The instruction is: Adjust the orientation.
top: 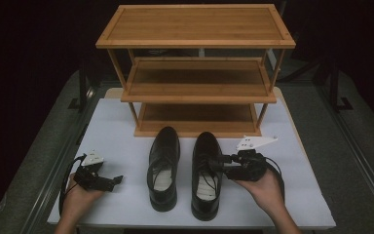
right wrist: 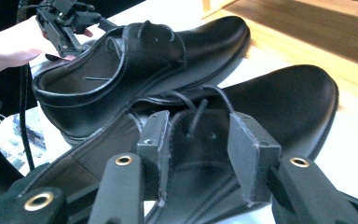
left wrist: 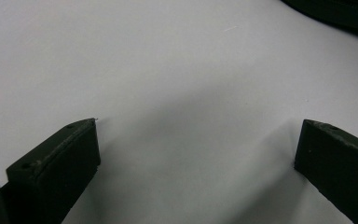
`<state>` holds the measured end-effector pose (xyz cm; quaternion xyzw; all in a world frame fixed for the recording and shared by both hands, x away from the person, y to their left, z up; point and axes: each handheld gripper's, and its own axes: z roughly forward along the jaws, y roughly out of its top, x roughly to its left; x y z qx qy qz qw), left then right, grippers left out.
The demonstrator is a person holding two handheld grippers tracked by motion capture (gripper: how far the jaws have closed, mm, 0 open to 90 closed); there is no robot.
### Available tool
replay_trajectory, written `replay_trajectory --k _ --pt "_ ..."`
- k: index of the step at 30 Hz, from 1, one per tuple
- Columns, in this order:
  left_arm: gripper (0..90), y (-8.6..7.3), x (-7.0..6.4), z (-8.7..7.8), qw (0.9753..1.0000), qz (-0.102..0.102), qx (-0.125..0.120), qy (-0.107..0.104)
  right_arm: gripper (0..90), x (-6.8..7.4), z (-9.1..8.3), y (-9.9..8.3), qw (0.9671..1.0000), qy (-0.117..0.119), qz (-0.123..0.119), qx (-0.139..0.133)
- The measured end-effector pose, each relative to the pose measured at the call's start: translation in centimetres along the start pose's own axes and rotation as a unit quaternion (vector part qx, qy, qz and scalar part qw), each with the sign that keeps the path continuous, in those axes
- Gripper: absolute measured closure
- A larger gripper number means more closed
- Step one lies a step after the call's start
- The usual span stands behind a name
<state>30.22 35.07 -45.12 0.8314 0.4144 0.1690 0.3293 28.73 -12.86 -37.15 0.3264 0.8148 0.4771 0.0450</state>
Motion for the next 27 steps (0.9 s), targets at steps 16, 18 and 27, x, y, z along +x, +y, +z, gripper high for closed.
replay_trajectory --k 16,18,27 --pt "0.0 2.6 -1.9 -1.3 0.9985 -0.002 -0.023 -0.049 49.4 0.5 0.6 0.2 1.0 0.003 -0.002 0.006" --pt "0.0 3.4 -2.3 -1.7 0.9979 0.002 -0.028 -0.059 48.9 0.5 0.6 0.3 1.0 0.002 -0.002 0.007" --pt "0.0 7.2 -4.3 -3.8 0.9934 0.03 -0.06 -0.093 47.4 0.7 0.7 0.3 0.9999 0.0 -0.007 0.009"
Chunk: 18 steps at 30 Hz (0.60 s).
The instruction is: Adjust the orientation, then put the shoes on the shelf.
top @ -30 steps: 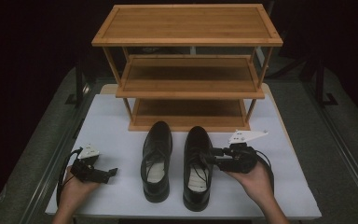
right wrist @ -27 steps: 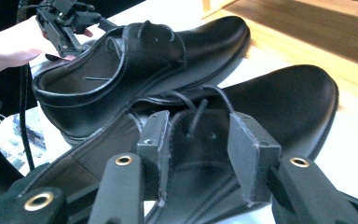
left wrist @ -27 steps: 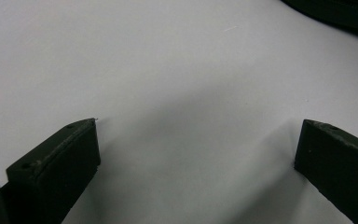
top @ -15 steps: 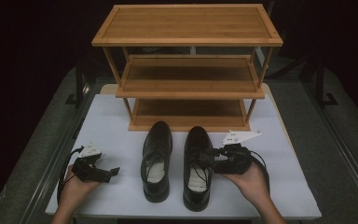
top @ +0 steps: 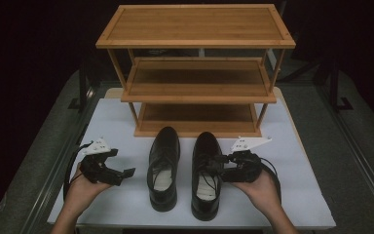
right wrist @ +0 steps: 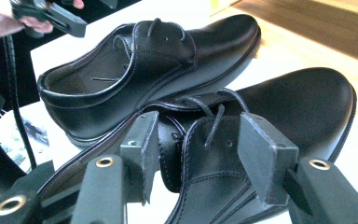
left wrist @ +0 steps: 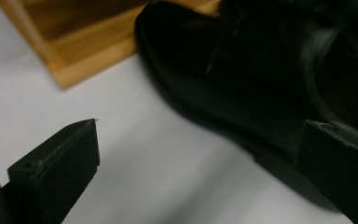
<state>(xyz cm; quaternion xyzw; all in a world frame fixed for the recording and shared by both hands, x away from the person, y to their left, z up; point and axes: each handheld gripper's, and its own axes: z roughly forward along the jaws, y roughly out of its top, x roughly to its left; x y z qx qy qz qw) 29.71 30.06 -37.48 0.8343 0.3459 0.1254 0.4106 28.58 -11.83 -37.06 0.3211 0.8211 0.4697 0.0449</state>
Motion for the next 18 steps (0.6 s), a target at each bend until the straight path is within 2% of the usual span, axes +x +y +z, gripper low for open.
replay_trajectory --k 5,11,13,16,18 --pt "0.0 2.0 -0.9 -0.1 0.9997 0.013 -0.009 -0.018 46.2 0.0 -0.1 0.1 1.0 -0.002 0.0 -0.002" --pt "0.2 4.2 -1.7 0.7 0.9988 0.031 -0.014 -0.036 45.8 0.0 -0.1 0.1 1.0 -0.003 0.0 0.0" --pt "5.8 4.7 -2.0 1.0 0.998 0.034 -0.019 -0.049 44.8 0.0 -0.1 0.1 1.0 -0.004 0.0 0.0" --pt "6.0 5.6 -2.2 1.5 0.9973 0.041 -0.02 -0.057 44.2 -0.1 0.0 0.1 1.0 -0.006 0.0 0.001" --pt "10.5 5.9 -2.2 1.7 0.9968 0.044 -0.025 -0.062 43.6 -0.1 0.1 0.1 1.0 -0.007 -0.001 0.002"
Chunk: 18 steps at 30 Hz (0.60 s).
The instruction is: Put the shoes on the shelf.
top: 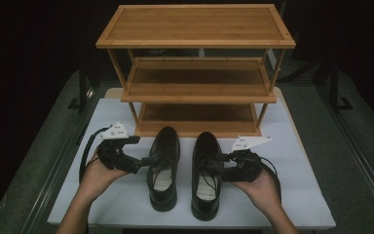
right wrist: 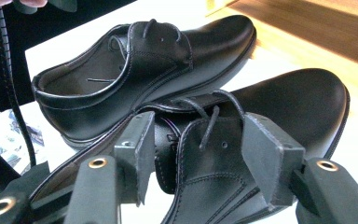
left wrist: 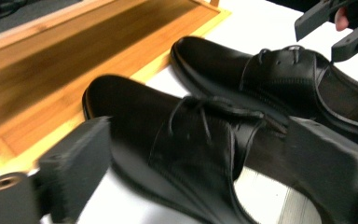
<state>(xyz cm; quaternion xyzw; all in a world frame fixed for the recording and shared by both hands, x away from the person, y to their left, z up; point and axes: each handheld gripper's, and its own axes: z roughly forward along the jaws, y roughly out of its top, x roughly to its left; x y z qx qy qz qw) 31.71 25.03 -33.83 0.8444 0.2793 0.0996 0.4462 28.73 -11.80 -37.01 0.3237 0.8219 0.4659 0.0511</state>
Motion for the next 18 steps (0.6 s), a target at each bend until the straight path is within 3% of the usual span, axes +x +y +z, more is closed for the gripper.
replay_trajectory --k 1,3,5,8,18 --pt "14.8 0.1 0.1 0.1 1.0 0.0 -0.003 -0.003 43.4 0.0 0.0 0.0 1.0 0.0 0.0 0.001" --pt "15.0 0.3 0.2 0.4 1.0 -0.002 -0.004 -0.005 43.1 0.1 0.0 0.0 1.0 0.0 0.0 0.0" --pt "23.3 0.2 0.4 0.6 0.9999 -0.002 -0.001 -0.014 42.9 0.1 0.0 0.0 1.0 -0.001 -0.001 0.0" --pt "23.6 0.0 0.3 1.3 0.9998 0.001 0.006 -0.021 42.7 0.1 0.0 0.0 1.0 -0.002 -0.001 -0.001" --pt "42.7 -0.7 0.1 3.3 0.9992 0.012 0.033 -0.016 42.6 -0.1 0.3 -0.1 0.9999 -0.011 0.001 0.004"
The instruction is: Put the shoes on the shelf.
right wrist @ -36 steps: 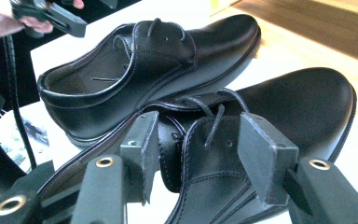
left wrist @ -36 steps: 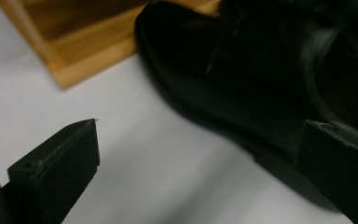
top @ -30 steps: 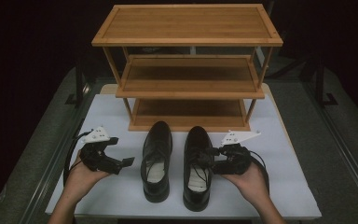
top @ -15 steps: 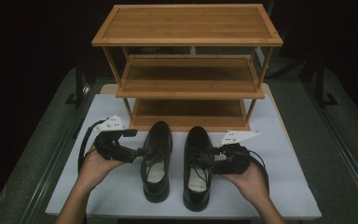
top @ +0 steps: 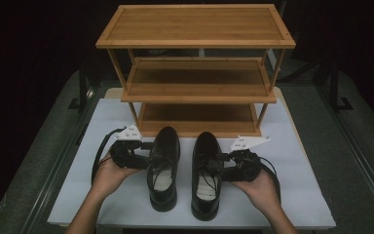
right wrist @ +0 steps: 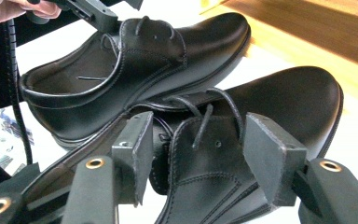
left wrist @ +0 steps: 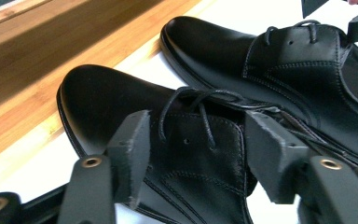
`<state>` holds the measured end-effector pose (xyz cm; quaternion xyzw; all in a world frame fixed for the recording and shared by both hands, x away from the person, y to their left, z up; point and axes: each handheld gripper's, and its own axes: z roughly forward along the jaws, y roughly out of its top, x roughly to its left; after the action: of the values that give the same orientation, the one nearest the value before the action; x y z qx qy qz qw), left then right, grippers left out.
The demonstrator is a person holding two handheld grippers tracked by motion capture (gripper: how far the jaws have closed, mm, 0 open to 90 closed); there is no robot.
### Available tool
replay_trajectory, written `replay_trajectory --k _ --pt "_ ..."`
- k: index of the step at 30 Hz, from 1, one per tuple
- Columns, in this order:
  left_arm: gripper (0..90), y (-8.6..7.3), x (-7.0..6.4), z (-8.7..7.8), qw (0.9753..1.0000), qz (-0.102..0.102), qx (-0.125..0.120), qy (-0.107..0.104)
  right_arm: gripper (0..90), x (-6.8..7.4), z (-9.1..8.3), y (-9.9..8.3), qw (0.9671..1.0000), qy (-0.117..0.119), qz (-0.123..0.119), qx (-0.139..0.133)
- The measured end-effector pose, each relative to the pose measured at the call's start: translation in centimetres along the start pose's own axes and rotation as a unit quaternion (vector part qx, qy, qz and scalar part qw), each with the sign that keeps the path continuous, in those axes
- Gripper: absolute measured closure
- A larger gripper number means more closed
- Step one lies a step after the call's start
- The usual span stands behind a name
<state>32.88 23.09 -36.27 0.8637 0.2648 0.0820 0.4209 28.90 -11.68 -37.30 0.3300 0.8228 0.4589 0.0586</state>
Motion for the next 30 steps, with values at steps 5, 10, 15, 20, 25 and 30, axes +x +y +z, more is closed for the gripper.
replay_trajectory --k 5,10,15,20,25,30 --pt "46.1 0.0 -0.4 0.5 0.9997 0.008 0.024 0.002 43.4 -0.2 0.6 -0.2 0.9999 -0.012 0.0 0.009" --pt "53.2 -0.2 -0.5 0.9 0.9993 0.007 0.036 -0.009 49.3 -0.2 0.9 -0.4 0.9998 -0.01 0.0 0.015" --pt "58.7 -0.2 -0.7 0.8 0.9991 0.006 0.041 -0.011 55.4 0.2 1.4 -0.5 0.9993 -0.01 -0.01 0.033" --pt "72.2 -0.2 -0.7 0.5 0.9992 0.003 0.032 -0.022 69.6 0.2 1.1 -0.6 0.9997 0.004 -0.009 0.022" --pt "85.5 -0.7 -0.6 0.2 0.9996 -0.01 0.013 -0.024 84.8 0.5 1.0 -0.6 0.9997 -0.004 -0.019 0.016" --pt "87.3 -0.8 -0.9 -0.1 0.9999 -0.015 -0.004 -0.007 86.5 0.5 0.5 -0.5 0.9996 -0.026 -0.013 0.001"
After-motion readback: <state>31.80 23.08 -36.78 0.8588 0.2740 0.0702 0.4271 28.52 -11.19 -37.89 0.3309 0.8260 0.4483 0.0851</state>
